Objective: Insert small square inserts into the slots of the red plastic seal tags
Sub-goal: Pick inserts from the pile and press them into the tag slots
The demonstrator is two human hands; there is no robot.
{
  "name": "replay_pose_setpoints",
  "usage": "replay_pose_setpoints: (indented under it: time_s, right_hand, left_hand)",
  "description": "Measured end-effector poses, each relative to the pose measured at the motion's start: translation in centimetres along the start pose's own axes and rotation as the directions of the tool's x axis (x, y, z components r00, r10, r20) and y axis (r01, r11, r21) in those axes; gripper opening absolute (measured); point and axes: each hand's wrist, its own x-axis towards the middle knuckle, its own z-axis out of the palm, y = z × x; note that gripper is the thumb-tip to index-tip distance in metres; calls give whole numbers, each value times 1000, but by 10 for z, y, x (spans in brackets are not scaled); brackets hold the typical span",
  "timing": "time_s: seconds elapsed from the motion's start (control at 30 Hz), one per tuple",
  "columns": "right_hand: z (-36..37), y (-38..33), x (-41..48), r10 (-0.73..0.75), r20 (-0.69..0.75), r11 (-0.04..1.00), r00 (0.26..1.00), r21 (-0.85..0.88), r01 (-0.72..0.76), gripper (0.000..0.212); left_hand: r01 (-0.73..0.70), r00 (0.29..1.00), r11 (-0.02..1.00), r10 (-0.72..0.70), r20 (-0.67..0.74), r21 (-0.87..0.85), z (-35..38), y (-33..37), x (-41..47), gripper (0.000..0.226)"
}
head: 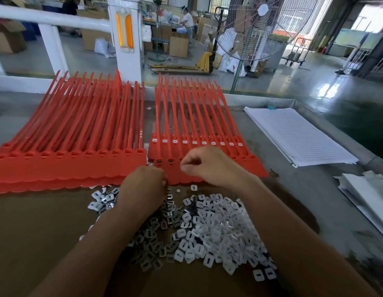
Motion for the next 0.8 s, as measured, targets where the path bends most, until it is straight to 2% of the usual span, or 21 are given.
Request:
replay_pose_setpoints:
  time_s: [0.13,0.43,0.73,0.8]
  right_hand:
    - [17,-18,-6,-46,135,985,990,-159,67,18]
    - [33,-25,-4,39,100,967,994,-256,-12,23]
    - [35,-28,0,73,168,946,983,-325,-14,18]
    - [33,-26,-1,53,199,952,979,-306,11,10]
  left_hand:
    - [-13,1000,1000,12,23,7,-2,0,-2,18]
    - [-27,1000,1000,27,4,6,-1,-2,-2,21]
    - [-10,999,1000,10,33,8,-2,-1,-2,21]
    - [-12,999,1000,12,31,1,-2,0,-3,21]
